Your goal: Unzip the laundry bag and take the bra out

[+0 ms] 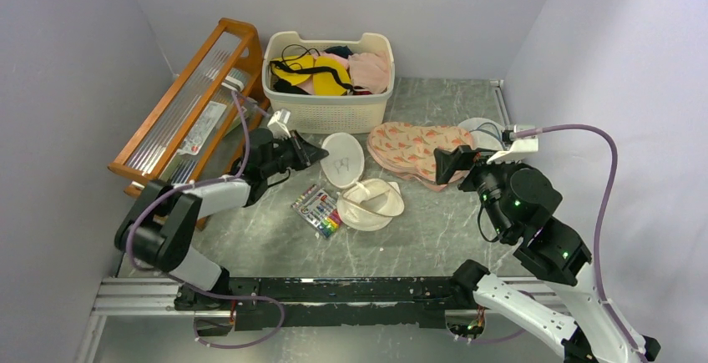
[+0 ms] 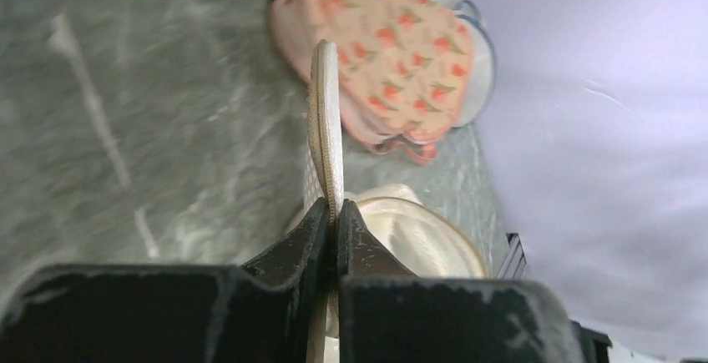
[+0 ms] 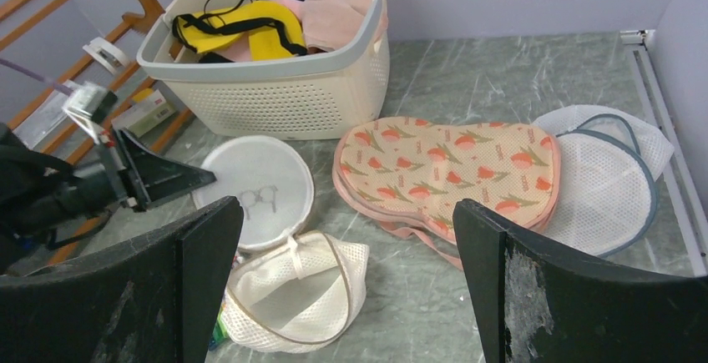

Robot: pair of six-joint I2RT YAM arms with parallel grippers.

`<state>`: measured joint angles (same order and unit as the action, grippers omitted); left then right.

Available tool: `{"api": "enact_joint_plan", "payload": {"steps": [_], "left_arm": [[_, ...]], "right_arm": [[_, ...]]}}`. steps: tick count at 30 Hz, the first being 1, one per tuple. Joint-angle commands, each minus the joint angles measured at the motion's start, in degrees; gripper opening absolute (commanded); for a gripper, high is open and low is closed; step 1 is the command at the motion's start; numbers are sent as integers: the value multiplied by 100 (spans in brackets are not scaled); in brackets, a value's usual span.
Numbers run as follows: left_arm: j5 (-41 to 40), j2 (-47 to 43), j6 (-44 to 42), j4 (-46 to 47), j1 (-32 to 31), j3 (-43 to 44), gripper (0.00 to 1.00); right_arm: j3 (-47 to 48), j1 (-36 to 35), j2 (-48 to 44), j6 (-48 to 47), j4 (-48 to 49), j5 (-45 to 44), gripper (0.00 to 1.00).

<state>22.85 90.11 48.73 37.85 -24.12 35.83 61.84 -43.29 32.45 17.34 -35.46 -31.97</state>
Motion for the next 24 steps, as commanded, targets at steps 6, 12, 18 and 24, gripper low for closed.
{"api": "enact_joint_plan", "payload": {"steps": [6,12,18,24], "left_arm": [[-820,-1327,-2455,-1254,-1332,829,7],[-881,-1651,-3183,-1499,-1964,1365,7],[-683,-1839,-3437,-1560,-2510,1885,7],[-665,-1845,-3381,-1378,-3020,2337,7]], "right_arm": [[-28,10,73,-29,-89,-83,100],[-6,7,-119,41,3,-64,100],[81,5,-327,21,81,-171,100],[40,2,-585,23,221,-212,100]]}}
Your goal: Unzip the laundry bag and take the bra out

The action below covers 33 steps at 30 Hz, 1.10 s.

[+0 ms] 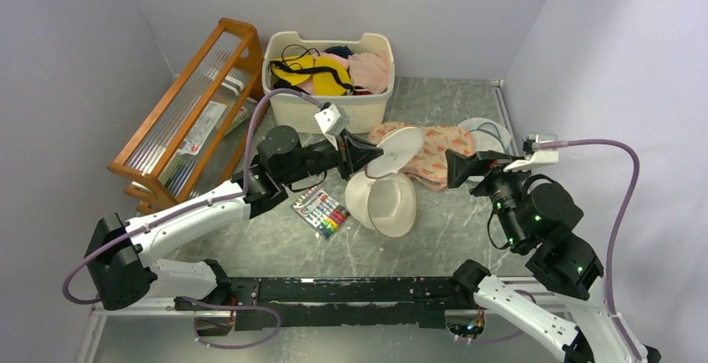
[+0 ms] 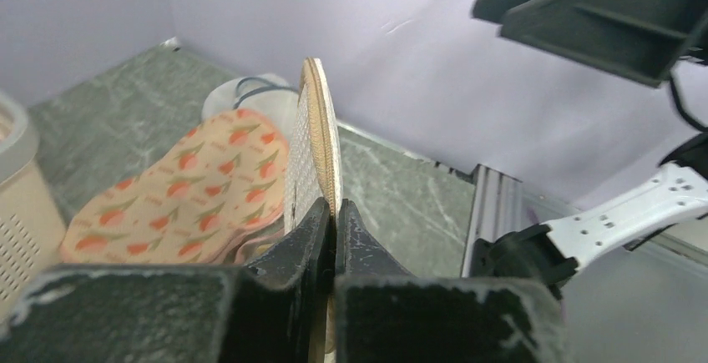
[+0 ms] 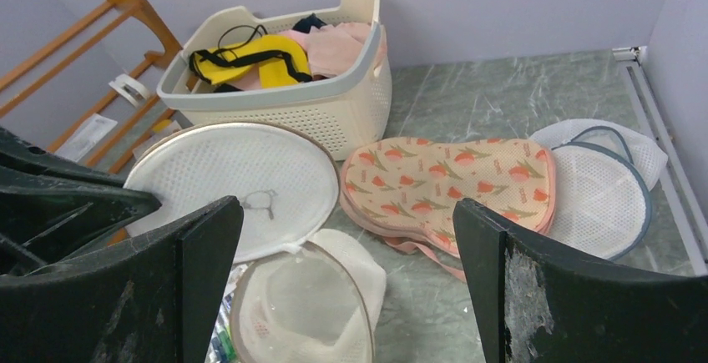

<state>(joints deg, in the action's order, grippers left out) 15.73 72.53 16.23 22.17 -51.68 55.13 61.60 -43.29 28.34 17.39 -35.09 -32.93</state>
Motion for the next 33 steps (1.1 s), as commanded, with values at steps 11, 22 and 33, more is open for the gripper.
{"api": "enact_joint_plan", "payload": {"steps": [11,22,33], "left_arm": [[-1235,295,684,90,-528,497,7],[-1984,420,-882,-10,-556,-367,7],[-3371,657,-3904,-415,-1755,-495,7]], "right_arm": [[95,-2,-391,64,43,-183,100],[176,6,-491,74,-154,-263,100],[98,8,-516,78,-92,-254,100]]}}
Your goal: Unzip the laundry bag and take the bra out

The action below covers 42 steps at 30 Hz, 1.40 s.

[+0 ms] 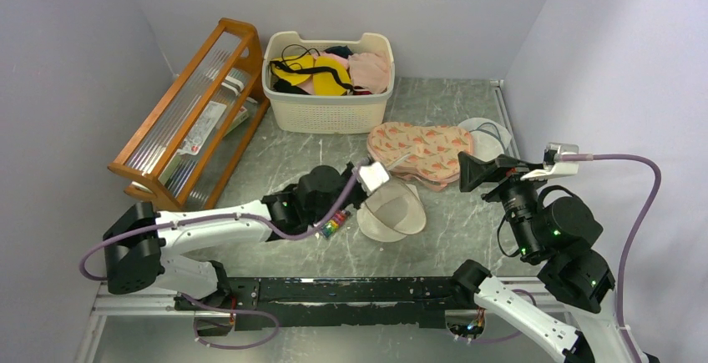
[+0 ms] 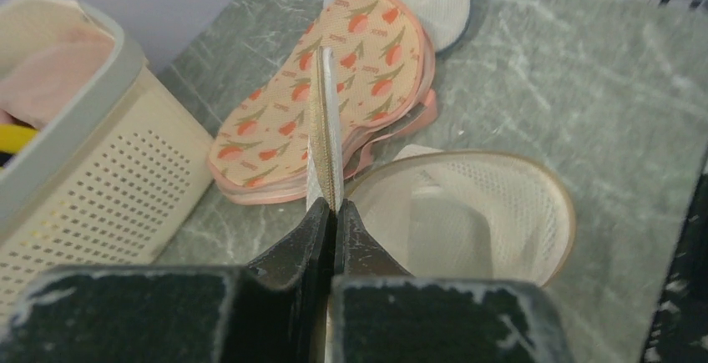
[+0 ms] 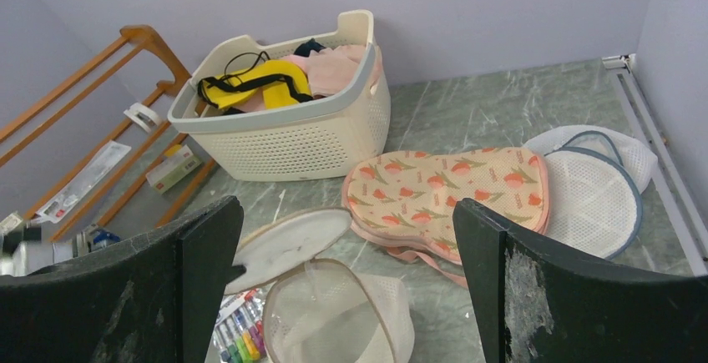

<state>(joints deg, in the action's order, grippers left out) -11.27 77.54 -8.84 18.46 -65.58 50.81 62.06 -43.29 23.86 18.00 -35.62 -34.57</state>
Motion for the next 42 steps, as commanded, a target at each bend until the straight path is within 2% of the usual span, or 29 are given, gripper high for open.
{"api": "enact_joint_plan", "payload": {"steps": [1,8,13,17,22,27,30,34,35,36,37,38,42], "left_arm": [[-747,229,-1615,-22,-488,-63,7],[-1400,1146,-2835,-294,-1210,174,7],[-1892,1915,-3327,-152,-1576,260,7],[-1591,2286,-3337,-124,-1703,281,8],[-1029,2866,-3001,-774,-1806,568,12],[-589,3104,-2508,-1435,-1810,818,29],[-315,2986,-2312,-1634,-1781,824,42],[189,2625,-1964,-1978,-1625,944,53],[429,2481,-1869,-2094,-1544,981,62],[759,2350,-1811,-2211,-1445,1018,81],[1045,2208,-1754,-2315,-1334,1034,96],[1235,2076,-1684,-2338,-1239,1030,100],[1673,1593,-1362,-2169,-908,887,99]], "right_arm": [[43,5,-59,11,-34,-94,100],[17,0,-54,8,-47,-118,100],[13,4,-100,2,-72,-172,100],[7,4,-127,14,-100,-187,100],[-36,-1,-178,34,-123,-197,100],[-54,4,-202,54,-155,-195,100],[-76,0,-205,61,-131,-191,100],[-71,-1,-188,54,-118,-166,100],[-78,4,-181,49,-110,-165,100],[-92,0,-181,54,-100,-164,100],[-112,3,-180,50,-92,-160,100],[-123,4,-173,52,-77,-145,100],[-133,0,-153,75,-79,-128,100]]}}
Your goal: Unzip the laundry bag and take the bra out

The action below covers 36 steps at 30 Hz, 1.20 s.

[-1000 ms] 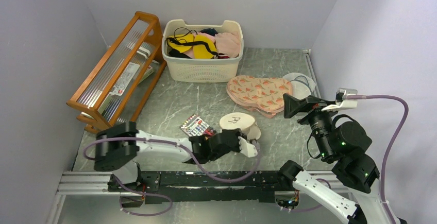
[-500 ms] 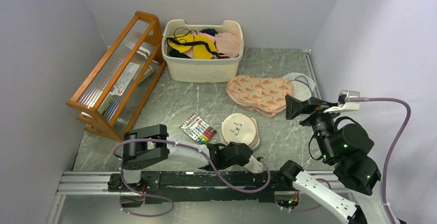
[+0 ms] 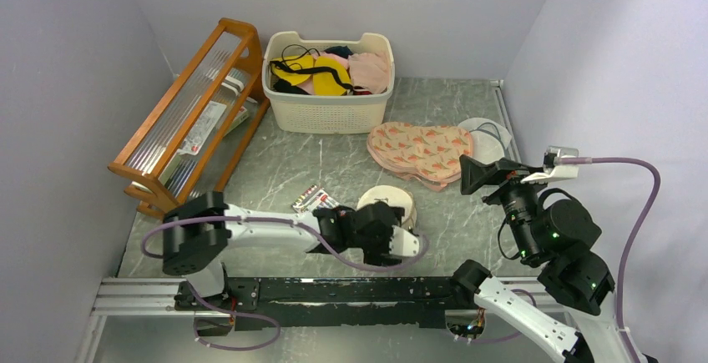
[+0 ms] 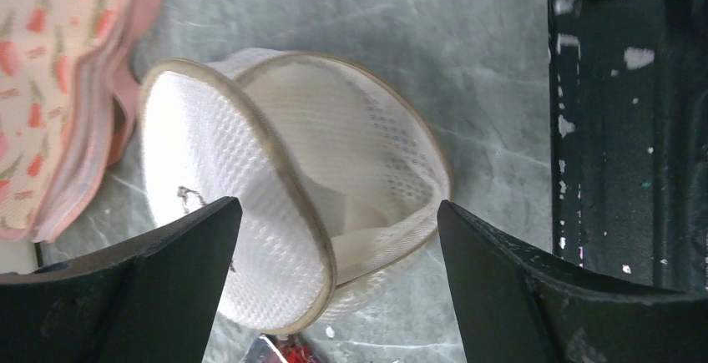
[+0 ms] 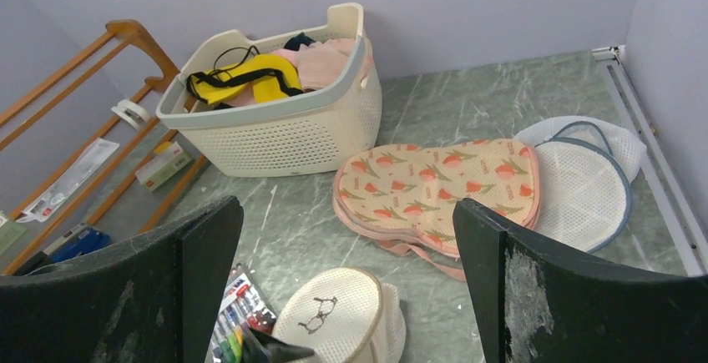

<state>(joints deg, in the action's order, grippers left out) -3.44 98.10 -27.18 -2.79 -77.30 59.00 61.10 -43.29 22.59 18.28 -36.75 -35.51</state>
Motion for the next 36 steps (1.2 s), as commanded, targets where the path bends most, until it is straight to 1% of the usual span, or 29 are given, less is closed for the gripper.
{"api": "enact_joint_plan", "payload": {"steps": [1,8,11,13,17,19,20,22,24,25,26,31,34,36], "left_arm": [[1043,-636,593,57,377,6,100],[2511,-1514,1878,1217,1483,-602,100],[2526,-1906,2630,1685,2050,-801,99],[2327,-2231,3179,1918,2537,-905,100],[1855,-2834,4335,2070,3857,-970,96],[1566,-2976,4938,1751,4751,-793,96],[1458,-2990,5098,1490,5127,-619,96],[1848,-2961,5339,1075,5918,-181,96],[2466,-2951,5399,856,6506,346,96],[2591,-2971,5329,744,6686,609,96],[2521,-3019,5189,571,6791,902,96],[1200,-3444,4124,-149,6842,2027,96],[609,-3824,3681,-173,6842,2335,96],[434,-4110,3426,-89,6842,2411,96]], "right_arm": [[-41,1,-24,47,25,-38,100],[-96,1,6,33,56,-32,100],[-107,4,54,16,85,-22,100],[-130,5,82,-1,110,-13,100],[-203,4,193,-58,178,13,100],[-197,0,284,-82,200,67,100],[-183,-3,334,-93,208,105,100],[-150,4,455,-142,238,146,100],[-120,0,572,-201,294,171,100],[-99,2,637,-226,308,172,100],[-64,1,721,-247,316,155,100],[233,4,1310,-409,388,98,100],[757,4,1787,-547,358,-93,100],[1146,4,2096,-643,362,-326,100]]}}
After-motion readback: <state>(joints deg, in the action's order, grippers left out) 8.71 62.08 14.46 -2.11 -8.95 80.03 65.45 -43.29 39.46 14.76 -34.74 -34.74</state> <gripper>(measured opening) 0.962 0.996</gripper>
